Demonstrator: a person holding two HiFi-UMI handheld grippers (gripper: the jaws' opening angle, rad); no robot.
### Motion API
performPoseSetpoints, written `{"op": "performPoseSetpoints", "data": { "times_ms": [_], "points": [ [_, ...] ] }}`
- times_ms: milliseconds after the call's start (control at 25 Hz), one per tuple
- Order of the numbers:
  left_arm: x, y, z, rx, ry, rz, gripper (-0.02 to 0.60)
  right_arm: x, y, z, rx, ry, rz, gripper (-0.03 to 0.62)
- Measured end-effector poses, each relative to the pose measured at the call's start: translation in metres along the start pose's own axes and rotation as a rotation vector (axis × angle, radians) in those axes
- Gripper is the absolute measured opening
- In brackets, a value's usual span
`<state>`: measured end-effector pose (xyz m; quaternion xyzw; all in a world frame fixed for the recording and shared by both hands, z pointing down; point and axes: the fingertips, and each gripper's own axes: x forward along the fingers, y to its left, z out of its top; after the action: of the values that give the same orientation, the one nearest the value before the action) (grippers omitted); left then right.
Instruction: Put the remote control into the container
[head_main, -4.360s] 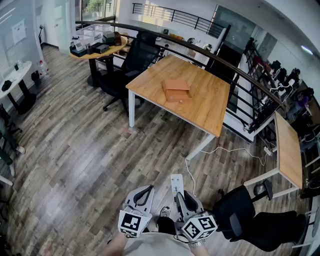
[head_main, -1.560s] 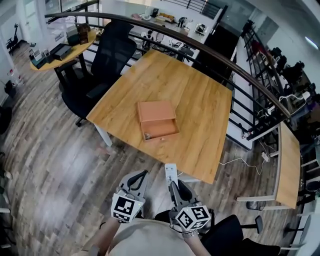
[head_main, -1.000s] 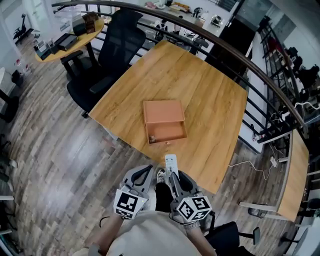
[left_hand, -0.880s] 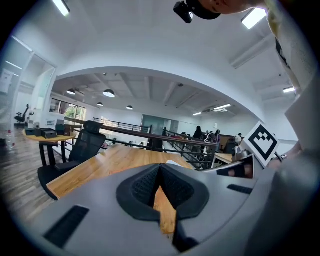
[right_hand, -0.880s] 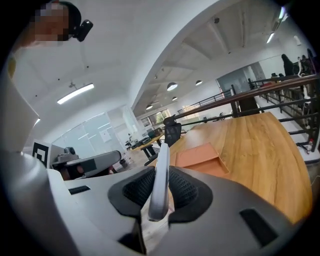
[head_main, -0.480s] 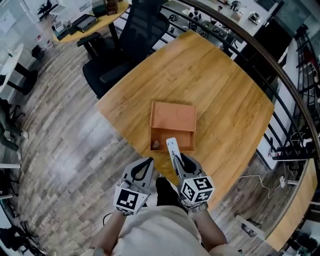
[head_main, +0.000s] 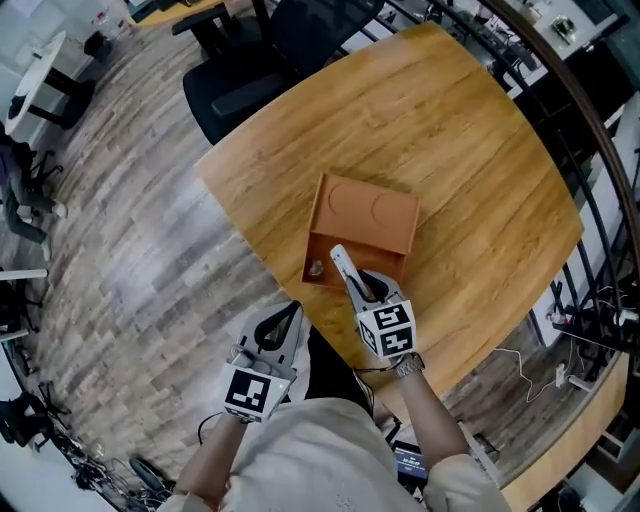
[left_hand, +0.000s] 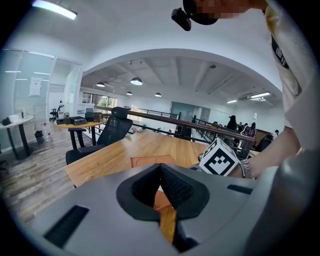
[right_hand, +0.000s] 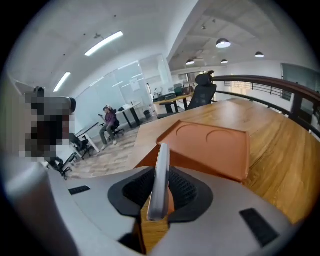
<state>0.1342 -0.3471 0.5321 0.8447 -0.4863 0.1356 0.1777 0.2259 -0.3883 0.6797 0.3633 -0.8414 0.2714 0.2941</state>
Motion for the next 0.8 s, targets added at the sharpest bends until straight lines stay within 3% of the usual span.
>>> {"op": "performPoseSetpoints", "data": {
  "times_ms": [80,240,520,800],
  "points": [
    [0.009,0.003,-0.005,0.001,0.031,0.005,0.011,0.015,-0.007,-0.005,-0.037,0.051,0.025,0.101],
    [0.026,0.002,0.001,-0.007,-0.010,0.014,0.011,0.036,-0.020,-0.021,-0.120,0.134,0.037,0.103],
    [0.047,-0.002,0.005,-0.059,0.004,0.022,0.011,0.051,-0.042,-0.035,-0.081,0.182,0.000,0.102],
    [0.055,0.013,-0.019,-0.070,0.017,0.015,0.011,0.072,-0.040,-0.045,-0.095,0.193,-0.016,0.103]
  ]
}}
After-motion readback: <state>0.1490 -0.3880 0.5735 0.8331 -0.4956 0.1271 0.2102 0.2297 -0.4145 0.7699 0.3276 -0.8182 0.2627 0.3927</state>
